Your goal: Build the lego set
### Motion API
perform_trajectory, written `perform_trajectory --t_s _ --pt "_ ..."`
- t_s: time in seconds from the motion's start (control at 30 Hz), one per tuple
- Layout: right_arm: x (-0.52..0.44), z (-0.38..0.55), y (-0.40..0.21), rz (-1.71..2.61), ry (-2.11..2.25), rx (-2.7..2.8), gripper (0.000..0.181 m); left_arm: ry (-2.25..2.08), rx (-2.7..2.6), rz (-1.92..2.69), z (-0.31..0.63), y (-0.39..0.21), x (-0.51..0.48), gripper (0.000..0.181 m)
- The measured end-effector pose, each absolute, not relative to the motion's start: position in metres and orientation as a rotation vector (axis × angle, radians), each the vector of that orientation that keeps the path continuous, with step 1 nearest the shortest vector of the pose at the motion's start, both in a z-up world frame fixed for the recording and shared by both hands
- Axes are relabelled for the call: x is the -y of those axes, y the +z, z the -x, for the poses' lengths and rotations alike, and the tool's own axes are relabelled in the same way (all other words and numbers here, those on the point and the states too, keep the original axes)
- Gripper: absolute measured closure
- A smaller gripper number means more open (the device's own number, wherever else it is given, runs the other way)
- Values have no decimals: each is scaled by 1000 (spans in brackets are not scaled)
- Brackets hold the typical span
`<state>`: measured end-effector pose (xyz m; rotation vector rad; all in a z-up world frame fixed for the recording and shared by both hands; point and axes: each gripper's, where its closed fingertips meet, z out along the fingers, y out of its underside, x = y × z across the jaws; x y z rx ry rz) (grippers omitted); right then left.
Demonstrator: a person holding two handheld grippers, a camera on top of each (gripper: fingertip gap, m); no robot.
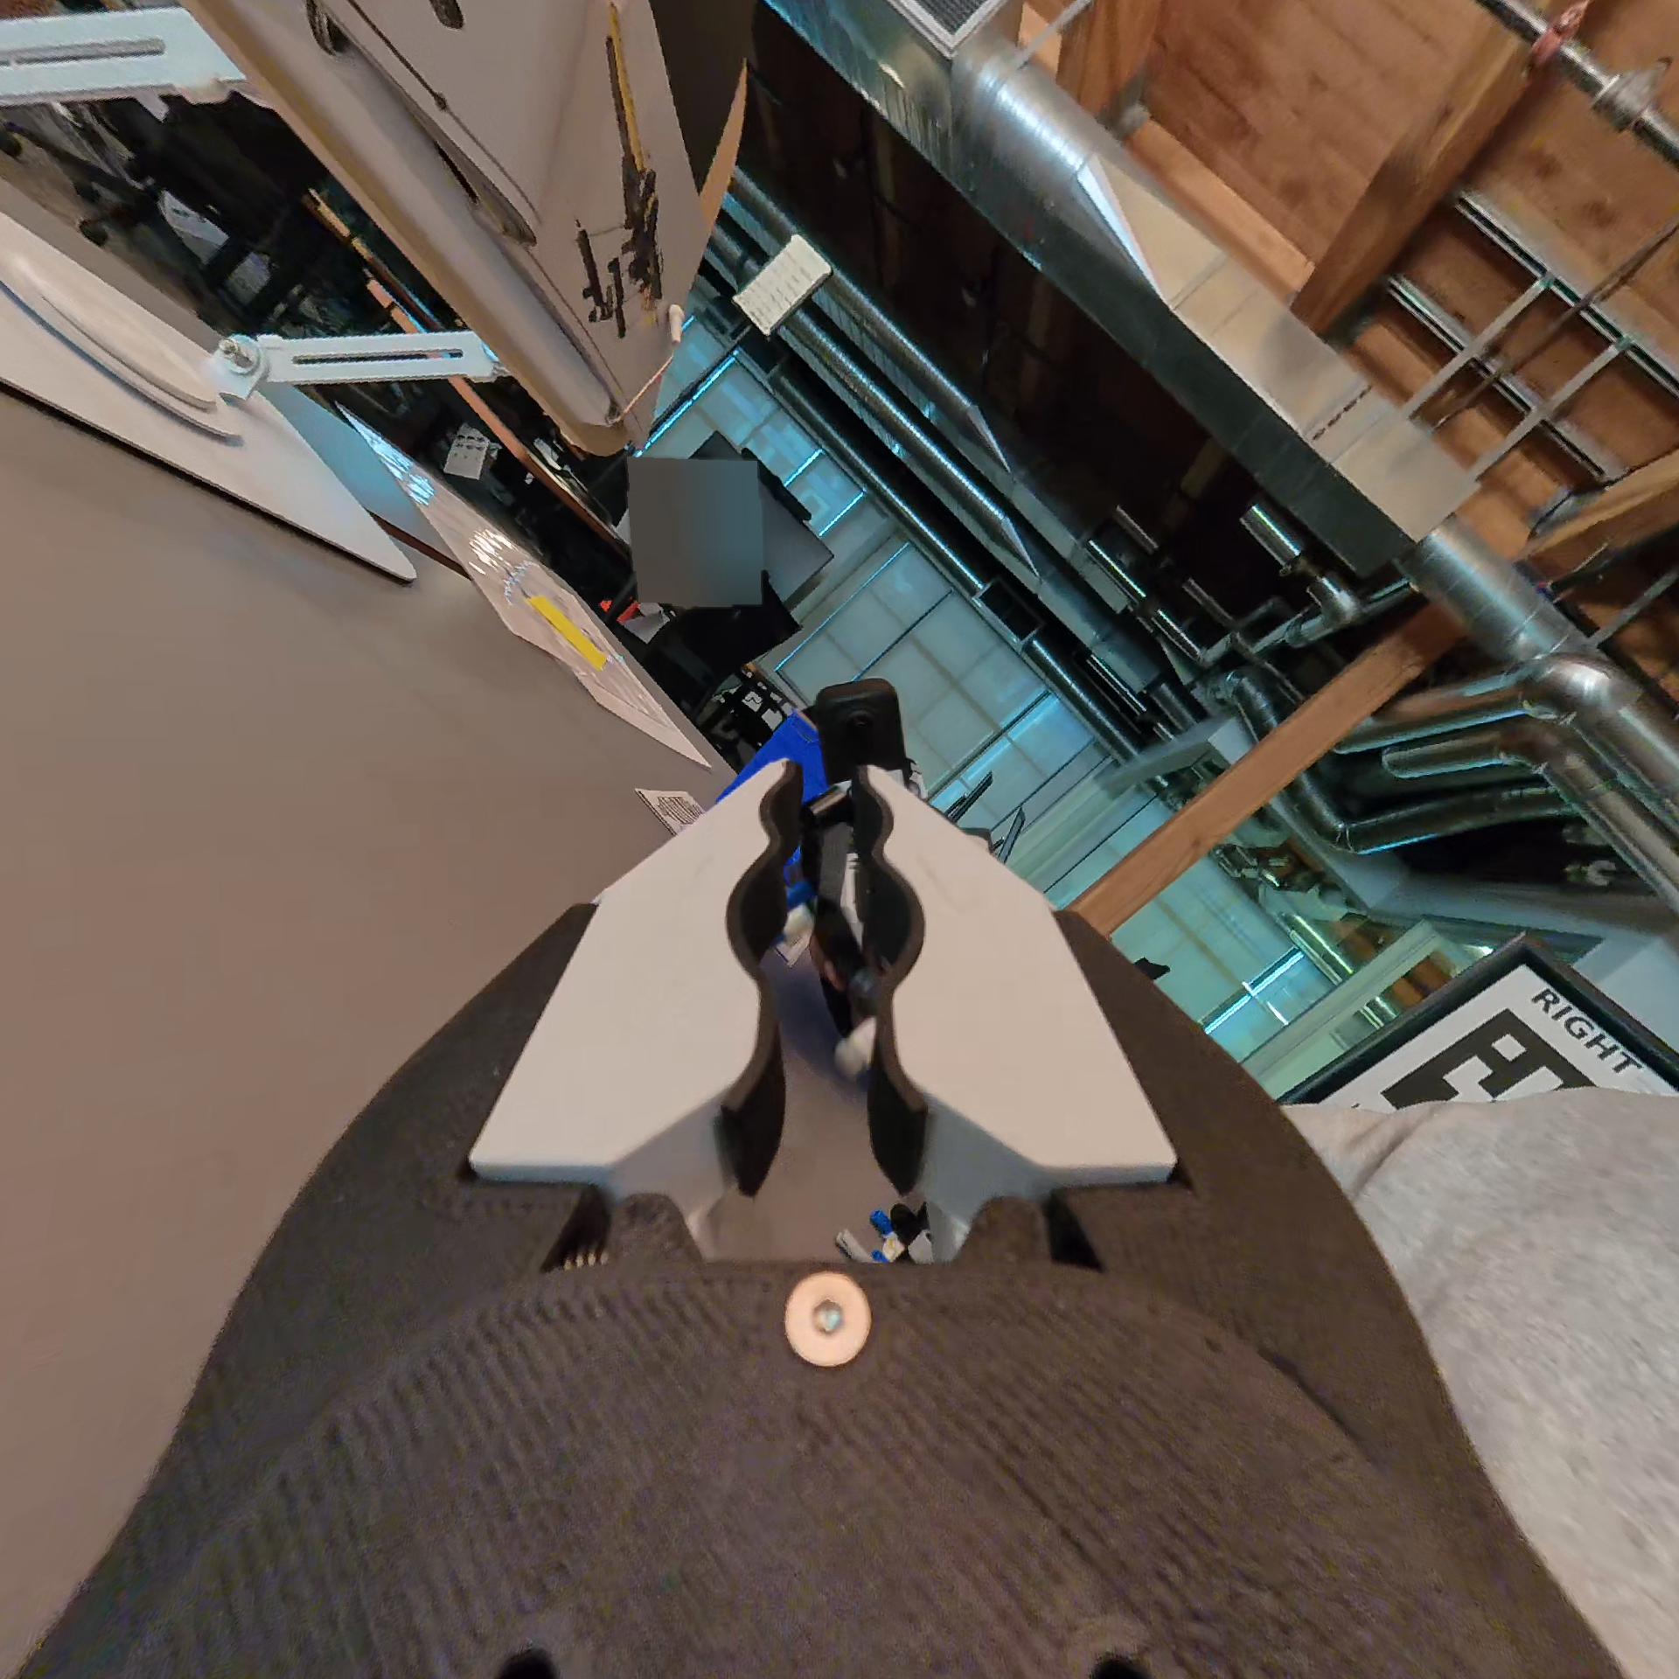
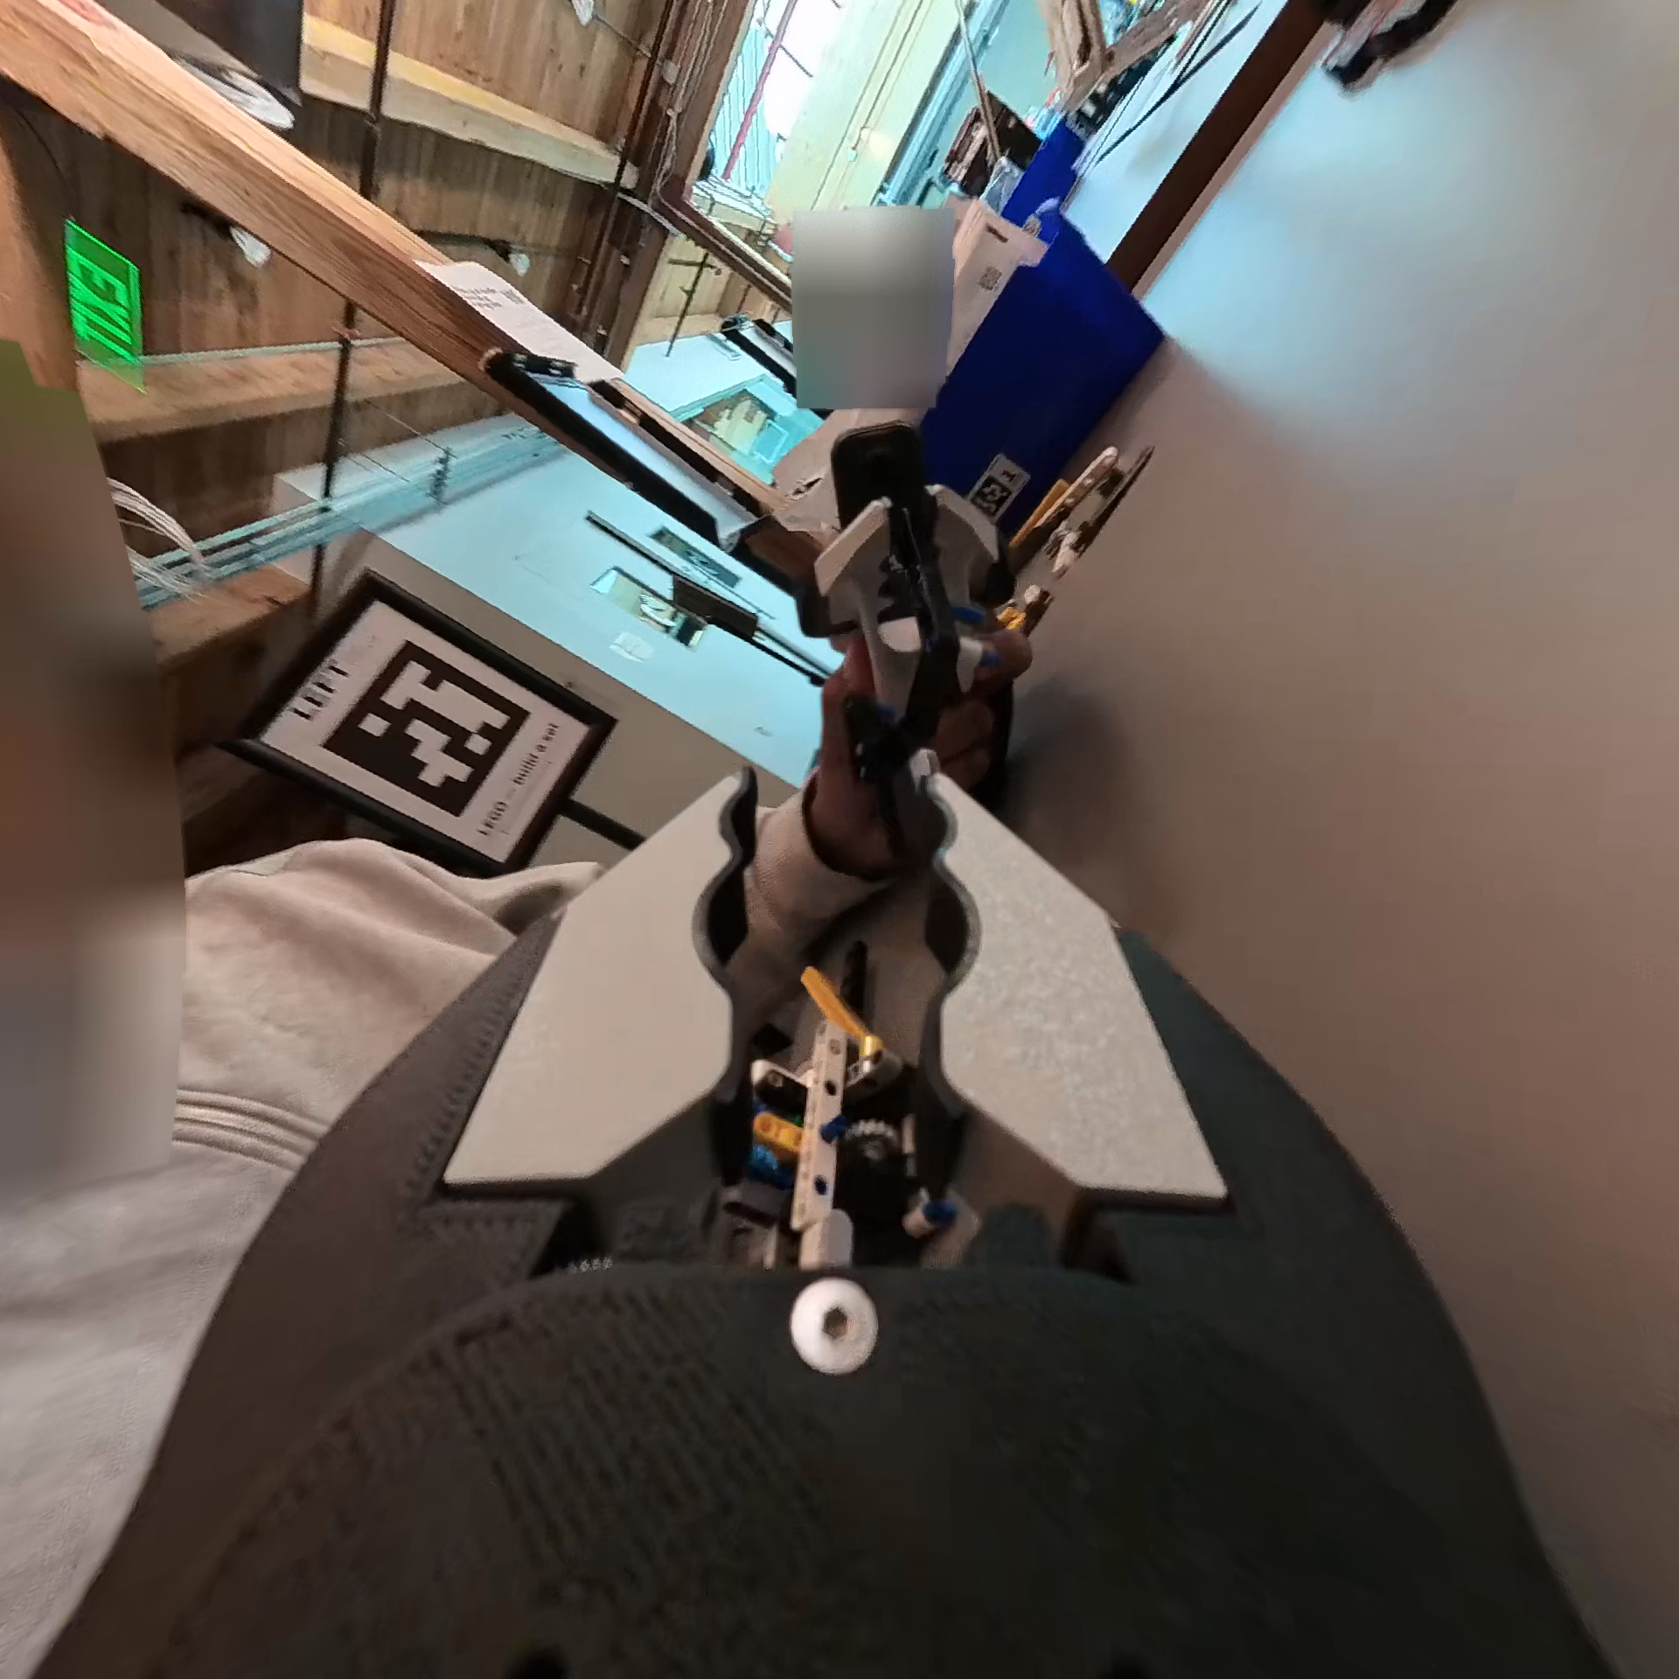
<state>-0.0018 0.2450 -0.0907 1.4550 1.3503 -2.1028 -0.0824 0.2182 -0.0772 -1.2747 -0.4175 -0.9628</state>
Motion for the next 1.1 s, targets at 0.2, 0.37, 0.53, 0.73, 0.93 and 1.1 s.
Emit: perform_trajectory --t_s 0.2,0.37,0.53,0.73,0.93,1.1 --pt "-233 5 -101 -1497 -2106 -1650 141 -957 410 1285 81 -78 -219 175" --pt "-216 7 -108 -1518 -2015 -1979 139 -970 406 1275 81 -77 -218 175" --pt "-202 10 -116 -1537 -1871 -2346 138 -1029 412 1213 82 -69 -213 175" --pt "-200 19 -80 -1505 -1868 -3014 141 -1331 529 917 83 -43 -206 174" --pt "-188 22 -61 -1636 -2093 -2723 148 -1343 453 992 50 -33 -216 174" --pt "-187 24 -73 -1744 -2048 -2444 151 -1331 429 1002 34 -24 -217 173"
